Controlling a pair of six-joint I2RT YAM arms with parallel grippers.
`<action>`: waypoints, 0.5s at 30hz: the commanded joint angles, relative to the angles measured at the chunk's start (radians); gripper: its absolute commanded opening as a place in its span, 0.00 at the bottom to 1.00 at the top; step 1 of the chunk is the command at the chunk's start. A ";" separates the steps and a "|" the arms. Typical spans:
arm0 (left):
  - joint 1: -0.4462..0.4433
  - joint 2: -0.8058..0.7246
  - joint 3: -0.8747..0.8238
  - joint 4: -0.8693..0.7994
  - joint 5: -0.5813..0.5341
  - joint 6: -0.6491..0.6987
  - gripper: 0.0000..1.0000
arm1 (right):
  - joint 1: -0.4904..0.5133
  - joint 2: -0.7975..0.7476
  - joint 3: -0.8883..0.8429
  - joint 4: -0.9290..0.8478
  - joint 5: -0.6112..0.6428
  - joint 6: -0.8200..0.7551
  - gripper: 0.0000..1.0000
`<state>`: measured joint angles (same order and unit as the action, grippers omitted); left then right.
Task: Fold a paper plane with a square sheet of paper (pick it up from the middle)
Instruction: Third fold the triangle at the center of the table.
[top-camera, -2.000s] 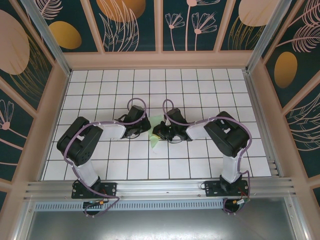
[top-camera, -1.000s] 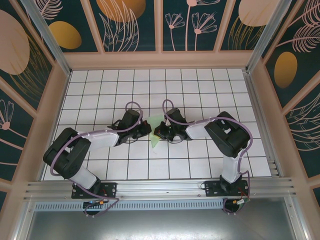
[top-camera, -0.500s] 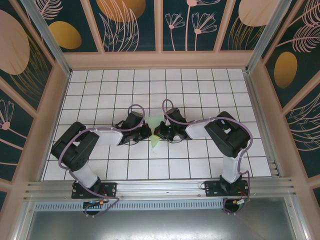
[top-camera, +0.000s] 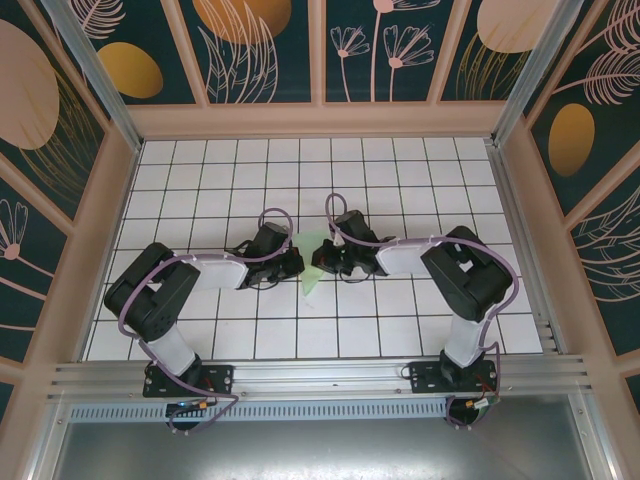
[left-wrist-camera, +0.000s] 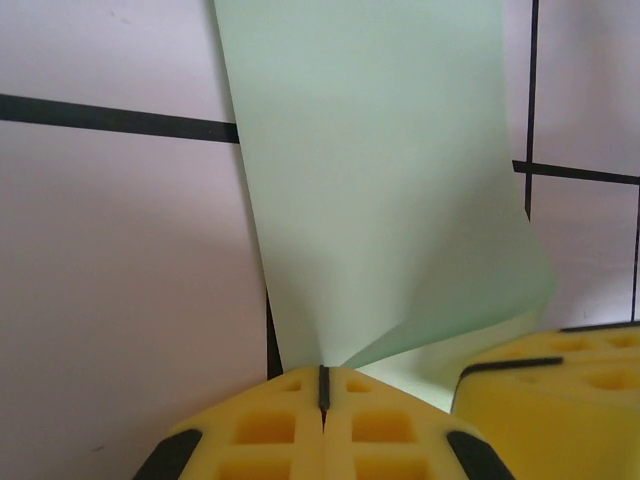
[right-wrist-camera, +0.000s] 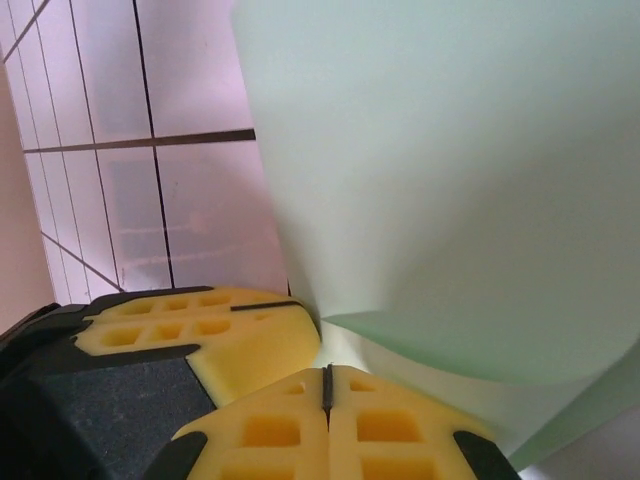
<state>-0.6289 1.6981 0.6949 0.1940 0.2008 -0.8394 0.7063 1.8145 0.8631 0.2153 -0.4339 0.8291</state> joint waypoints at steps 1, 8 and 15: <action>-0.004 0.066 -0.023 -0.135 -0.074 0.035 0.00 | -0.010 -0.010 -0.013 -0.050 0.014 -0.083 0.00; -0.003 0.076 -0.009 -0.158 -0.094 0.060 0.00 | -0.026 0.018 -0.018 -0.071 0.022 -0.086 0.00; -0.003 0.080 -0.012 -0.166 -0.104 0.065 0.00 | -0.061 0.021 -0.079 -0.076 0.052 -0.054 0.00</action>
<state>-0.6346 1.7058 0.7113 0.1768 0.1856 -0.8032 0.6701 1.8168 0.8261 0.1802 -0.4229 0.7677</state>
